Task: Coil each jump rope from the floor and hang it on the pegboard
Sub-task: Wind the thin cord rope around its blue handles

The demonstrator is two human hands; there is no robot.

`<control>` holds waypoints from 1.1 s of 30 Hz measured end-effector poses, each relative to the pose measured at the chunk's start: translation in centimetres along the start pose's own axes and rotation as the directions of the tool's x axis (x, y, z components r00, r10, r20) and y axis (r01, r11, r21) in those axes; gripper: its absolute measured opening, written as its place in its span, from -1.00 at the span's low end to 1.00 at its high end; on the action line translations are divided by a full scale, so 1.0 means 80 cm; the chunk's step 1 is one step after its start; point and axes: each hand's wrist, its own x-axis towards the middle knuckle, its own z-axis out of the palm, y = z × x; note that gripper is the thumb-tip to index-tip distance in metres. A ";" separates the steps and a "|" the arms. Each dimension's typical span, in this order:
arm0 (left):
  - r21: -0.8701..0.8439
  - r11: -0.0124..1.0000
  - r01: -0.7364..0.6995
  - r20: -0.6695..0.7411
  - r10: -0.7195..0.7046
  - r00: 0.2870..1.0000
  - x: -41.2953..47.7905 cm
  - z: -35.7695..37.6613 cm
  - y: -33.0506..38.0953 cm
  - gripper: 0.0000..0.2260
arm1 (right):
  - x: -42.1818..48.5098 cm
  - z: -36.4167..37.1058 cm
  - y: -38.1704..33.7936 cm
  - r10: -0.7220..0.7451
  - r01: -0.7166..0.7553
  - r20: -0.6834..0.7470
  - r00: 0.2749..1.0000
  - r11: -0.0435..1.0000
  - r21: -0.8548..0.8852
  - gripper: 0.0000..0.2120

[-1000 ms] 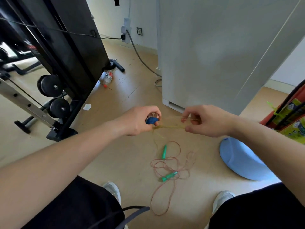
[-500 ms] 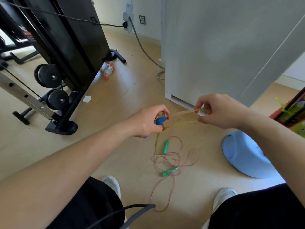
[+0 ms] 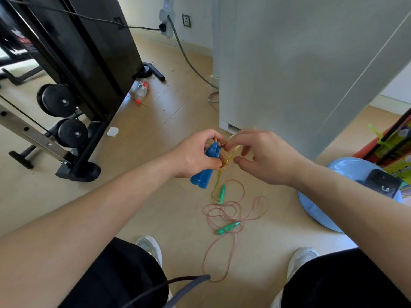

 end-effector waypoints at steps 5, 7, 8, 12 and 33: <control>-0.055 0.998 -0.019 0.037 0.021 0.999 -0.002 -0.002 0.002 -0.61 | 0.002 0.003 0.003 0.037 -0.037 0.011 0.999 0.999 -0.028 -0.74; -0.067 0.998 -0.023 0.049 0.027 0.998 -0.004 -0.002 0.004 -0.59 | 0.002 0.006 0.002 0.073 -0.074 0.054 0.996 0.997 0.015 -0.80; -0.064 0.998 -0.024 0.056 0.027 0.998 -0.005 -0.001 0.005 -0.58 | 0.002 0.008 0.002 0.087 -0.090 0.078 0.993 0.995 0.039 -0.81; 0.075 0.997 -0.015 0.053 0.011 0.999 -0.004 -0.002 0.001 -0.61 | 0.006 0.011 0.010 0.094 -0.094 0.130 0.987 0.996 -0.005 -0.85; 0.095 0.995 0.042 0.011 -0.043 0.999 0.001 -0.008 -0.002 -0.61 | -0.005 -0.011 0.024 0.219 -0.213 0.162 0.962 0.976 -0.057 -0.63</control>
